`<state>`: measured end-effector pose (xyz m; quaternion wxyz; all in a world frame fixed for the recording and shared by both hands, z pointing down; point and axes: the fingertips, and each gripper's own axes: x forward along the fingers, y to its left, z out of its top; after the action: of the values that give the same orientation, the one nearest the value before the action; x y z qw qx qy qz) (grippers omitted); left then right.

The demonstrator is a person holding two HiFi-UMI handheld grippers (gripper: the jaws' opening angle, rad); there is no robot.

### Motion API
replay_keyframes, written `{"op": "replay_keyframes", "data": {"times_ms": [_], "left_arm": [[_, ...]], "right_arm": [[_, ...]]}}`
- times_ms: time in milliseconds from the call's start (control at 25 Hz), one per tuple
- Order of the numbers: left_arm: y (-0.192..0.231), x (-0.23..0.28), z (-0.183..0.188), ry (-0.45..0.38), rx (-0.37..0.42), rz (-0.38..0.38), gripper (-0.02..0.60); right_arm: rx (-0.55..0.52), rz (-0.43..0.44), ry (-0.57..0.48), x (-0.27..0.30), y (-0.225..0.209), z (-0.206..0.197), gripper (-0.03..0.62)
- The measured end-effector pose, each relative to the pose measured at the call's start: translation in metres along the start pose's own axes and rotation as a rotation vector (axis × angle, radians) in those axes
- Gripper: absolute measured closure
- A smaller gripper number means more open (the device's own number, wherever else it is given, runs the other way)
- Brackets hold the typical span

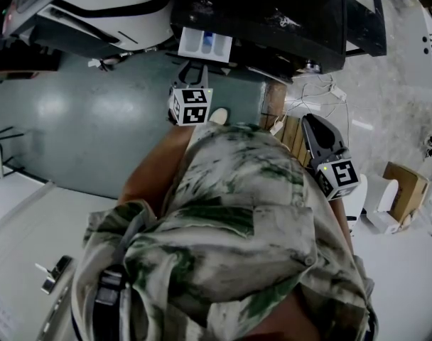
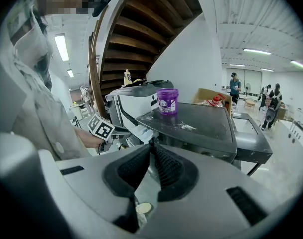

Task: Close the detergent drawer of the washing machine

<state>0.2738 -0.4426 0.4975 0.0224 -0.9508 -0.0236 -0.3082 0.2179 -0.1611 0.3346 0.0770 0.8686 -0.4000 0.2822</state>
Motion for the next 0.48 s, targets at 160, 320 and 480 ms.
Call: {"op": "replay_keyframes", "data": {"times_ms": [160,320,480], "left_arm": [[0.0020,0.0015,0.0034,-0.003,0.004,-0.001,0.426],[0.0023,0.0049,0.0048,-0.004,0.008,-0.002,0.426],[0.0025,0.0069,0.0044,-0.006,0.011,-0.002,0.428]], "right_arm": [[0.005,-0.013,-0.003,-0.0020,0.0009,0.0006,0.539],[0.015,-0.028,-0.005,-0.0031,-0.0009,-0.0003,0.539],[0.022,-0.042,-0.003,-0.0057,-0.0019,-0.0021,0.540]]}}
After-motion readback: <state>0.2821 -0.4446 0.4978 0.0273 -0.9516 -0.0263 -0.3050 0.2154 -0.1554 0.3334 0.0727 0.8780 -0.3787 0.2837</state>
